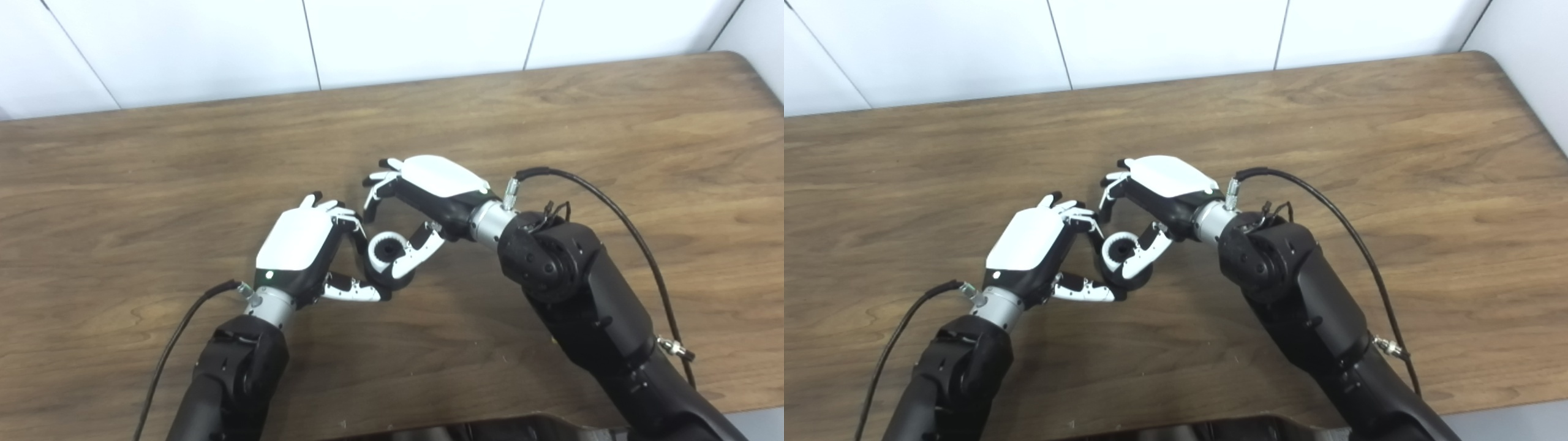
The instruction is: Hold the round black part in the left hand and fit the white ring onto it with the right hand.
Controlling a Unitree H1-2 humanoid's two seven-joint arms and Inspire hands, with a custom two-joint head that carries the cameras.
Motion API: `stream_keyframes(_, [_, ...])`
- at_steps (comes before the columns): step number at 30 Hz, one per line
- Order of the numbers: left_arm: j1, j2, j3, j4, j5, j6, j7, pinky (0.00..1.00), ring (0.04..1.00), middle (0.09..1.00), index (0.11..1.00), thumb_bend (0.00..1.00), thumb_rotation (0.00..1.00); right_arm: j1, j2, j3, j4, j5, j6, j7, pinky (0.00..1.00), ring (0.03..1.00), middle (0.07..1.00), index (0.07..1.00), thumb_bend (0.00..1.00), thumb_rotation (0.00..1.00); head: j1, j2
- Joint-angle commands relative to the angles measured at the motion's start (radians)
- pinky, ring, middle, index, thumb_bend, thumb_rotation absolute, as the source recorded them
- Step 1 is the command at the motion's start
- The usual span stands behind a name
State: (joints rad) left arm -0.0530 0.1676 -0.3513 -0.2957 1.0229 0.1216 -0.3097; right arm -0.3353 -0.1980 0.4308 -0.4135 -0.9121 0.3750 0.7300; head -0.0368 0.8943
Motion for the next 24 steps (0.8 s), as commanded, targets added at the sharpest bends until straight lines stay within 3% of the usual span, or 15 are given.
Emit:
stream_keyframes(1, [-0.026, -0.004, -0.001, -0.012, 0.009, -0.004, 0.025, 1.0, 0.888, 0.777, 0.483, 0.52, 0.05, -0.043, -0.006, -0.005, -0.031, -0.007, -0.021, -0.009, 1.0, 1.0, 0.937, 0.708, 1.0, 0.35, -0.003, 0.0])
stream_keyframes(23, [-0.035, 0.003, -0.016, -0.021, 0.053, 0.021, -0.014, 1.0, 0.918, 0.803, 0.497, 0.52, 0.08, -0.048, -0.023, -0.011, -0.032, -0.02, -0.017, 0.004, 1.0, 1.0, 0.962, 0.781, 1.0, 0.38, 0.006, -0.011])
stream_keyframes(24, [-0.036, 0.004, -0.016, -0.023, 0.054, 0.022, -0.016, 1.0, 0.918, 0.805, 0.576, 0.68, 0.15, -0.047, -0.023, -0.011, -0.033, -0.02, -0.016, 0.004, 1.0, 1.0, 0.962, 0.782, 1.0, 0.38, 0.006, -0.011])
